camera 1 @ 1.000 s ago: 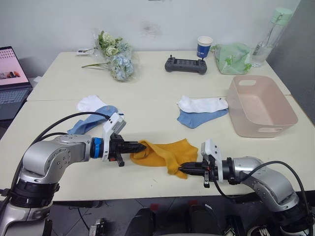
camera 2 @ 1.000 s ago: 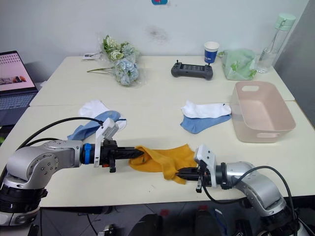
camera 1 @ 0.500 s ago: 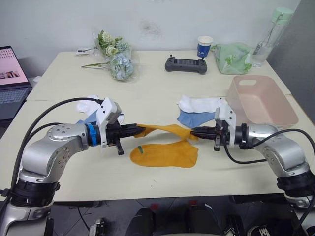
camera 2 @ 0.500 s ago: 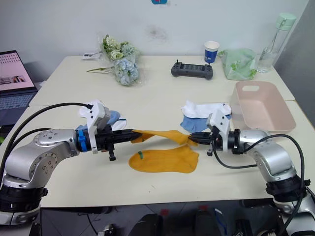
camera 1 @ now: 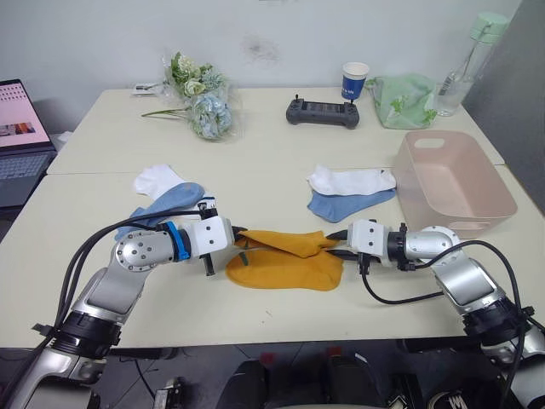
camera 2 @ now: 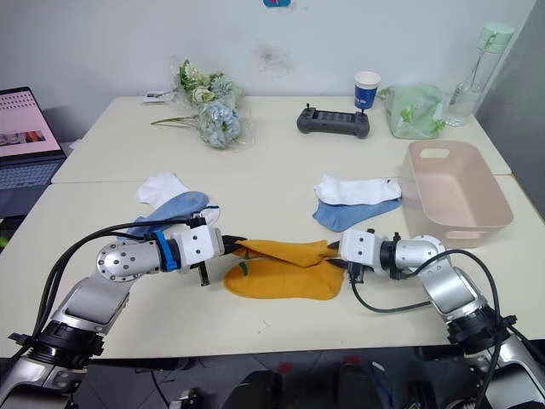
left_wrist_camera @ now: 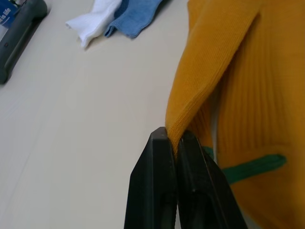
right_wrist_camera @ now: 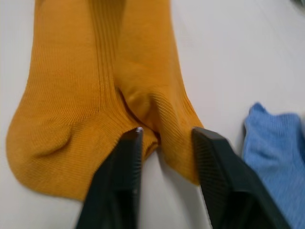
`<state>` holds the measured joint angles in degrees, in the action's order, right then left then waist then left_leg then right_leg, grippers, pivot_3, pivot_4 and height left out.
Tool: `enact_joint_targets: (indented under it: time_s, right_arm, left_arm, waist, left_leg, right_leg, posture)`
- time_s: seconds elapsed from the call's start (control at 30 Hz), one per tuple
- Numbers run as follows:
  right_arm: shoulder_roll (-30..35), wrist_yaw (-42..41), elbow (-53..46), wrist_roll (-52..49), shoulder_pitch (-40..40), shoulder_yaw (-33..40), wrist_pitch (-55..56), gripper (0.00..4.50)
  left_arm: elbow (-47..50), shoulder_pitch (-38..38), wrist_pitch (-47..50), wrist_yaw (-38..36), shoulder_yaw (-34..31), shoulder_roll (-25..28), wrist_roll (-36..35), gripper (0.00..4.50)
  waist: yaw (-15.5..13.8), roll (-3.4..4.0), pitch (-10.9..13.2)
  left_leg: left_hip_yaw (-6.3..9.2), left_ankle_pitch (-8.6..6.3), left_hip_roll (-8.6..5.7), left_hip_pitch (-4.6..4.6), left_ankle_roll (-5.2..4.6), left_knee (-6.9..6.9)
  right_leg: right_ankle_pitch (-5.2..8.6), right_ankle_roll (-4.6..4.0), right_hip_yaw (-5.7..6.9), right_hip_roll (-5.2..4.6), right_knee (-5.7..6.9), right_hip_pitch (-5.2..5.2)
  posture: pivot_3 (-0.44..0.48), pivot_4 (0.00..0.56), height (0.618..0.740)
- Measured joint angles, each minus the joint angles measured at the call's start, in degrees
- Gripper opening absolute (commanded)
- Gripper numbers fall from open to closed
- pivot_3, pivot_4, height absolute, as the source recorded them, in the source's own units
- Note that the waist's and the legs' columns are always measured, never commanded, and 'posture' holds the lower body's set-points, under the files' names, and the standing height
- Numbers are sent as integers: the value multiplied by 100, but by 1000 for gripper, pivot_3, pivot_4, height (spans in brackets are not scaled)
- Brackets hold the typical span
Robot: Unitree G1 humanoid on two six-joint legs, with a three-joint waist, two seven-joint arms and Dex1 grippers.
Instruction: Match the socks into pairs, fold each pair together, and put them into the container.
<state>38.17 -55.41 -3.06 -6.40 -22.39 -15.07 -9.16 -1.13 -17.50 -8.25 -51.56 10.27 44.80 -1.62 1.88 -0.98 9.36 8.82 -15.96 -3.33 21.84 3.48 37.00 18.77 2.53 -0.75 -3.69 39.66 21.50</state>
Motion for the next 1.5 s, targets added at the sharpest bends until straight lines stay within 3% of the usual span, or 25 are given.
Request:
enact_joint_targets:
  time_s: [0.17, 0.3, 0.43, 0.7, 0.8, 0.97, 1.17, 1.3, 1.5]
  right_arm:
    - [-489, 311, -253, -1200, 53, 888, -1687, 4419]
    - [-652, 553, -178, -1580, 66, 1054, -2600, 4419]
    - [-896, 809, -175, -2012, 53, 1185, -3554, 4467]
    - [-1515, 1369, 8, -2452, -271, 1399, -4627, 4467]
    - [-1661, 1509, 180, -2491, -402, 1439, -4755, 3875]
    - [-1666, 1534, 334, -2651, -456, 1558, -4908, 2133]
    - [-1588, 1543, 334, -2854, -654, 1822, -5077, 6]
    - [-1726, 1675, 334, -3035, -703, 1920, -5266, 6]
    - [-1850, 1975, 188, -3519, -945, 2393, -5776, 6]
  left_arm:
    - [-104, 114, -258, -160, -68, 29, 4, 0]
    - [-317, 84, -473, -108, -104, 70, 169, 0]
    - [-378, 62, -498, -28, -128, 68, 240, 957]
    - [-520, 105, -596, -30, -385, 248, 255, 3477]
    - [-549, 230, -264, -287, -633, 348, -123, 4462]
    - [1, 559, 2031, -667, -1317, 376, -1783, 4500]
    - [299, 422, 5786, -179, -2376, 337, -4136, 4500]
    - [304, 346, 7078, 482, -2722, -112, -4878, 4500]
    - [462, 509, 7232, 1075, -2838, -364, -4869, 4500]
  waist:
    - [6, 0, 0]
    - [-1, 0, 0]
    - [7, 0, 0]
    - [35, 1, 0]
    - [57, 2, -1]
    - [101, 2, 0]
    - [146, 2, 0]
    - [148, 2, 0]
    - [137, 2, 0]
  left_leg:
    - [9, 0, 5, -5, -1, 0]
    - [7, -1, -1, -4, -2, 1]
    - [7, -1, 2, -5, -2, 0]
    - [6, -1, 3, -3, -3, -1]
    - [5, -2, 2, -2, -3, -1]
    - [14, -12, 1, 6, -21, 1]
    - [17, -14, 5, -1, -24, 1]
    - [15, -4, 5, -1, -7, 3]
    - [15, 0, 6, 0, 0, 1]
  right_leg:
    - [0, -1, 3, -1, 13, -1]
    - [0, -1, 3, 5, 16, 1]
    - [0, -1, 1, 6, 18, 3]
    - [0, -1, -1, 7, 25, 14]
    - [0, -1, -2, 7, 25, 16]
    - [0, -1, 0, 6, 29, 21]
    - [0, 0, 2, 19, 33, 19]
    - [0, 0, -2, 17, 34, 21]
    - [0, -2, -5, -3, 33, 24]
  posture:
    - [0, 150, 740]
    - [0, 150, 740]
    - [0, 150, 740]
    - [0, 150, 740]
    - [0, 150, 740]
    - [0, 150, 740]
    - [0, 150, 740]
    - [0, 150, 740]
    - [0, 150, 740]
